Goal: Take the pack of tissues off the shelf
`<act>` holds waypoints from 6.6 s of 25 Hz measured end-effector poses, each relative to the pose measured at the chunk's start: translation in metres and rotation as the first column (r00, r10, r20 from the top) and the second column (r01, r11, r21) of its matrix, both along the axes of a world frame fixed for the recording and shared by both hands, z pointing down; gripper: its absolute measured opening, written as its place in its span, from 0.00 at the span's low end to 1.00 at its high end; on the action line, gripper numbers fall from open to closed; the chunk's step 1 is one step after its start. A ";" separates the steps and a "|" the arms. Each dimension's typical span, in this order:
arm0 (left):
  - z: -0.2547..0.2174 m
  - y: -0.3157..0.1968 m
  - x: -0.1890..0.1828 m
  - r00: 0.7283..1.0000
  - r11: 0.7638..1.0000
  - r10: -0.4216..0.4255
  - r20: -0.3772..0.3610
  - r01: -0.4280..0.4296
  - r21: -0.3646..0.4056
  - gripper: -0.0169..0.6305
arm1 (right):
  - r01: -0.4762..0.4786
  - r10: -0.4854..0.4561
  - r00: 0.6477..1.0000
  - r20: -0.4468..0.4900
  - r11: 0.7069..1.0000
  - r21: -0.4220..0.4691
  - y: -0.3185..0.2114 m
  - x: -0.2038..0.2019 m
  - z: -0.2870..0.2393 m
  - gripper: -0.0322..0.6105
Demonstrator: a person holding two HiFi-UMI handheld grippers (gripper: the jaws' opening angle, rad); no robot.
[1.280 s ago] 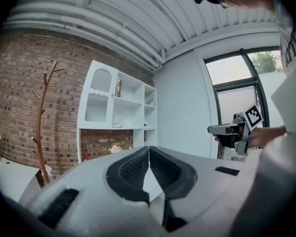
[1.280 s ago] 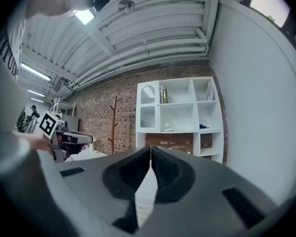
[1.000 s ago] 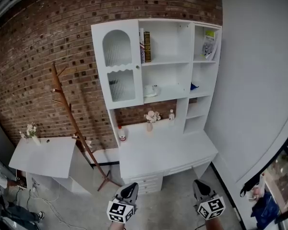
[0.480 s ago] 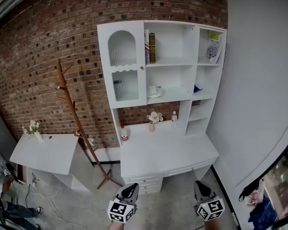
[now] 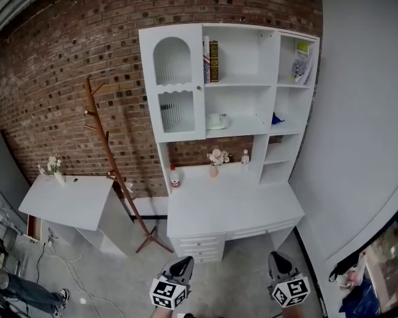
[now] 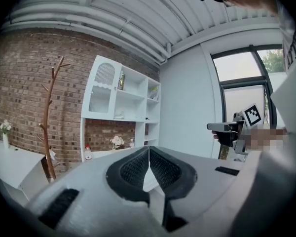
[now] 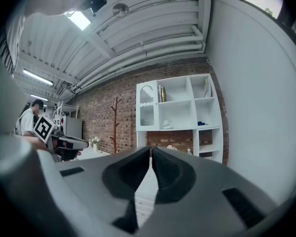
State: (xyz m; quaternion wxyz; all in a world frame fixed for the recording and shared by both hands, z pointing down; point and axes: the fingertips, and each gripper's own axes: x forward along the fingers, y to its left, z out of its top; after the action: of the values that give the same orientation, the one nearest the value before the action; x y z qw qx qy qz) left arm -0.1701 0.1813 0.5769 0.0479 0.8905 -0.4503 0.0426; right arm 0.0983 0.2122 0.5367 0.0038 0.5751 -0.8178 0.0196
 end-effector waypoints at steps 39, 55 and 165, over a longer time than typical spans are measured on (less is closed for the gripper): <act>0.019 -0.141 0.015 0.999 0.998 0.048 -0.016 -0.049 -0.044 0.07 | -0.057 0.057 0.998 -0.011 0.994 -0.097 -0.140 0.016 0.018 0.11; 0.018 -0.269 -0.006 0.995 0.994 0.093 -0.024 -0.094 -0.056 0.07 | -0.082 0.080 0.996 -0.028 0.993 -0.082 -0.254 -0.015 0.009 0.11; -0.047 -0.766 0.196 0.785 0.975 0.072 0.616 0.074 -0.209 0.24 | 0.234 -0.232 0.972 0.033 0.969 -0.082 -0.556 0.079 0.004 0.11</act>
State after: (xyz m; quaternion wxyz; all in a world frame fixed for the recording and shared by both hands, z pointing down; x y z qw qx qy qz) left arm 0.0259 -0.5843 0.5301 -0.0034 0.8158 -0.4340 0.3823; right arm 0.1771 -0.3437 0.5407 0.0212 0.4739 -0.8782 0.0606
